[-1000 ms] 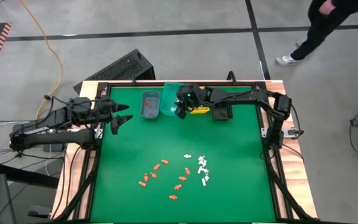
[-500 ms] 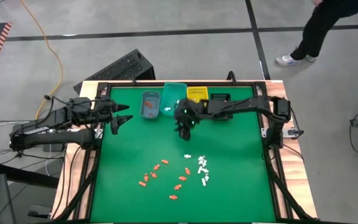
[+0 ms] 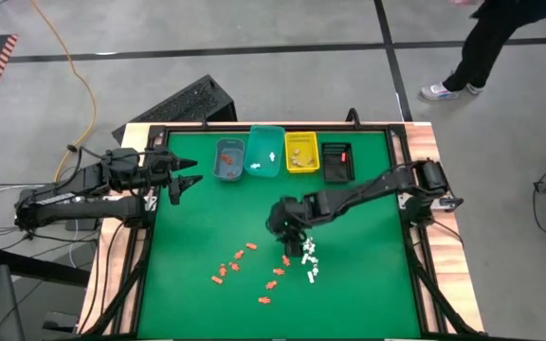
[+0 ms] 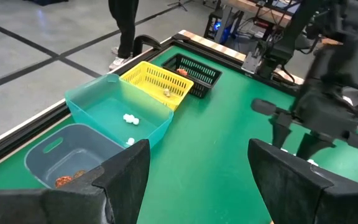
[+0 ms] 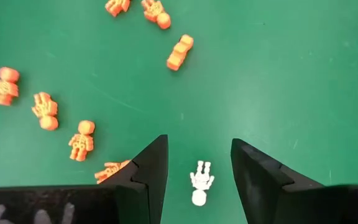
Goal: Sort Halloween decoration
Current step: Put the white skeleton toy into the blue transparent bin
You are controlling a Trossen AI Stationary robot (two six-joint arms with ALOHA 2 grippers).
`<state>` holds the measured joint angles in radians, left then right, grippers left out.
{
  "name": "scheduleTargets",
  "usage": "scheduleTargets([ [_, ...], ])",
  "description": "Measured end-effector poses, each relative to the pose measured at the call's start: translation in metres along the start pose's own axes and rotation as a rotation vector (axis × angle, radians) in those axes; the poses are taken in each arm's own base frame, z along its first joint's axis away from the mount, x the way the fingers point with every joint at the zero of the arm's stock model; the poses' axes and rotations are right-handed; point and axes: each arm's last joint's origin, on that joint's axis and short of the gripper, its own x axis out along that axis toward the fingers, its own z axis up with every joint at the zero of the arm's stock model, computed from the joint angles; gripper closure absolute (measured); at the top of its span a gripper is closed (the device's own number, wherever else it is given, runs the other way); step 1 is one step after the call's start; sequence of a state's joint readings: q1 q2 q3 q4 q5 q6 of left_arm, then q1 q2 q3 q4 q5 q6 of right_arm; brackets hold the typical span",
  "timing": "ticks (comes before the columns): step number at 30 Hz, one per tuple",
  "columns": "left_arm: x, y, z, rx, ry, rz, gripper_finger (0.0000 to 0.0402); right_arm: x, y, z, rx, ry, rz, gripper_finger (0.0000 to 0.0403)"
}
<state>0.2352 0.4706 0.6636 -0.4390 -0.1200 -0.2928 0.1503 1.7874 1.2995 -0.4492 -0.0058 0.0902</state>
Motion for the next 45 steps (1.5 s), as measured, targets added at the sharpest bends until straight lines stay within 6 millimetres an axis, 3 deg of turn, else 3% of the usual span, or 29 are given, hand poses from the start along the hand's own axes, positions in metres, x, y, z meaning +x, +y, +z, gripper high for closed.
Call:
scheduleTargets([
  [5, 0.000, 0.000, 0.000, -0.002, 0.000, 0.000, 0.0141, 0.003, 0.010, -0.008, 0.001, 0.028, -0.047, 0.0230],
  [20, 0.000, 0.000, -0.001, -0.006, 0.012, 0.003, 0.0141, 0.023, 0.006, -0.041, 0.082, 0.068, -0.054, 0.0230],
  [28, 0.000, 0.001, -0.002, -0.014, 0.023, 0.007, 0.0141, 0.024, 0.006, -0.040, 0.071, 0.045, -0.053, 0.0230],
  [39, 0.000, 0.001, -0.002, -0.016, 0.022, 0.006, 0.0141, 0.055, 0.011, -0.051, 0.083, 0.099, -0.059, 0.0231],
  [45, 0.000, 0.001, -0.002, -0.024, 0.022, 0.006, 0.0141, 0.056, 0.012, -0.053, 0.117, 0.109, -0.081, 0.0262],
])
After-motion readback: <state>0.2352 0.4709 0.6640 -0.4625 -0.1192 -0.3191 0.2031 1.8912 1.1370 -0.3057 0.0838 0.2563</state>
